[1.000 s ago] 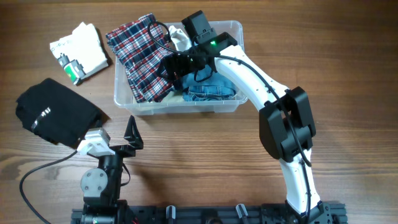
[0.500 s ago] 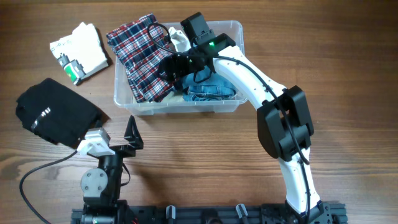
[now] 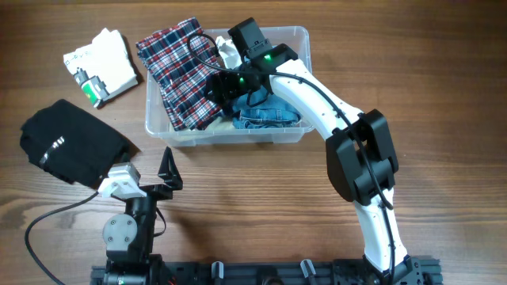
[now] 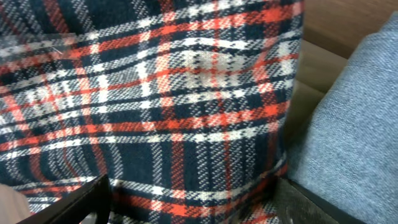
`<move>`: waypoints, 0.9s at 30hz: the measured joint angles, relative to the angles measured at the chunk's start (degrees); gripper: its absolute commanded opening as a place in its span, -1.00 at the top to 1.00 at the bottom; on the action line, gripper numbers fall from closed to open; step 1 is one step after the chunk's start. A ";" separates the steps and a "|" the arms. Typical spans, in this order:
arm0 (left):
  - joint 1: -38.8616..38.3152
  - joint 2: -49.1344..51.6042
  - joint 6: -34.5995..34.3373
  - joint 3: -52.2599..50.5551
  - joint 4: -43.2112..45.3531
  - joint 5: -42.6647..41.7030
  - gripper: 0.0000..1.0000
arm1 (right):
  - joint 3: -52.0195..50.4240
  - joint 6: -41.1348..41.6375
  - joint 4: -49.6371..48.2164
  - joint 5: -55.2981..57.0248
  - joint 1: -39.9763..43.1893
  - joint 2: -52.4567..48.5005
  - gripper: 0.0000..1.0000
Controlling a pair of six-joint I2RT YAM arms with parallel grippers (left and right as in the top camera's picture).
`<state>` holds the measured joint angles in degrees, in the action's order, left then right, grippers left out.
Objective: Pack container
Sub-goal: 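Push the plaid cloth down and tuck it with the right gripper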
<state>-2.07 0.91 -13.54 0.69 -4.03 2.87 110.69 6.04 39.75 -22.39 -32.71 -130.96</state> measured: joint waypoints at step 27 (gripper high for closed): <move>0.00 0.00 0.00 0.00 0.00 0.00 -1.00 | 0.00 4.57 -0.37 2.45 -0.59 -0.11 0.78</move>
<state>-2.07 0.91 -13.54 0.69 -4.03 2.87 110.69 10.61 39.38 -19.94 -33.30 -131.07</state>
